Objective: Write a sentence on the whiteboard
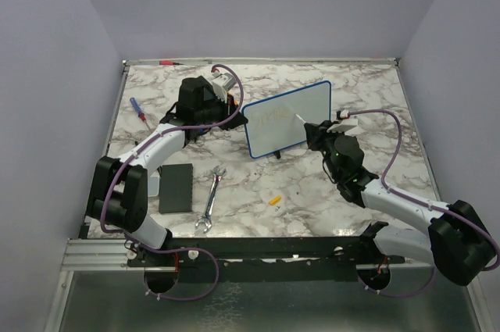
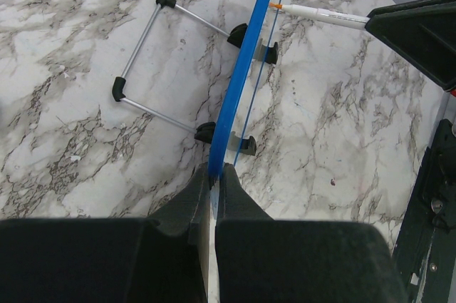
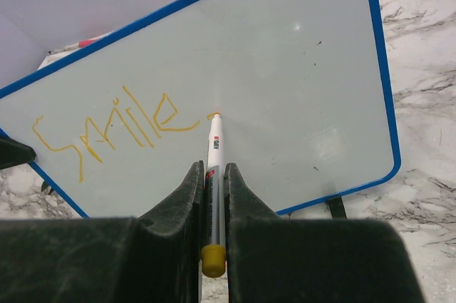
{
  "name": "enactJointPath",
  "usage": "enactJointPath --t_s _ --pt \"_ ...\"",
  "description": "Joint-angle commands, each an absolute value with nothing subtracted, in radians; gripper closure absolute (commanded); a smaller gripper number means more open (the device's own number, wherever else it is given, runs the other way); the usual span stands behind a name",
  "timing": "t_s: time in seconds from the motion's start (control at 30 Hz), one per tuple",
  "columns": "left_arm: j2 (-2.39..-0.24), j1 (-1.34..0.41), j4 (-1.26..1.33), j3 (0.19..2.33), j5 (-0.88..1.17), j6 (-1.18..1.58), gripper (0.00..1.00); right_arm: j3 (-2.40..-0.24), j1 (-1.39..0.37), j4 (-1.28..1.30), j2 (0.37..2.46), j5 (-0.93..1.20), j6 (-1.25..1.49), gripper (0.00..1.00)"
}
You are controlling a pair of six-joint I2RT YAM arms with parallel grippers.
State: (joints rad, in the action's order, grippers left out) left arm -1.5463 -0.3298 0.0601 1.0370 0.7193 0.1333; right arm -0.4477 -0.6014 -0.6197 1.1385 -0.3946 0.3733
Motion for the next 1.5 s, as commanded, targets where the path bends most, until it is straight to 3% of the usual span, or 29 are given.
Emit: enactJointPath --t_s 0.0,0.63,0.9,1.47 --pt "-1.522 -0.341 0.054 1.026 0.719 0.126 1.00 -0.467 -0.601 -0.607 1.153 -0.416 0.375 0.99" --pt "-1.525 -0.342 0.053 1.025 0.718 0.125 1.00 -0.428 -0.601 -0.618 1.077 -0.317 0.365 0.99" --pt "-1.526 -0.342 0.053 1.026 0.718 0.125 1.00 -0.436 -0.601 -0.509 0.973 -0.412 0.349 0.99" --pt "-1.521 -0.345 0.053 1.023 0.718 0.126 1.00 -0.467 -0.548 -0.588 1.049 -0.364 0.319 0.99"
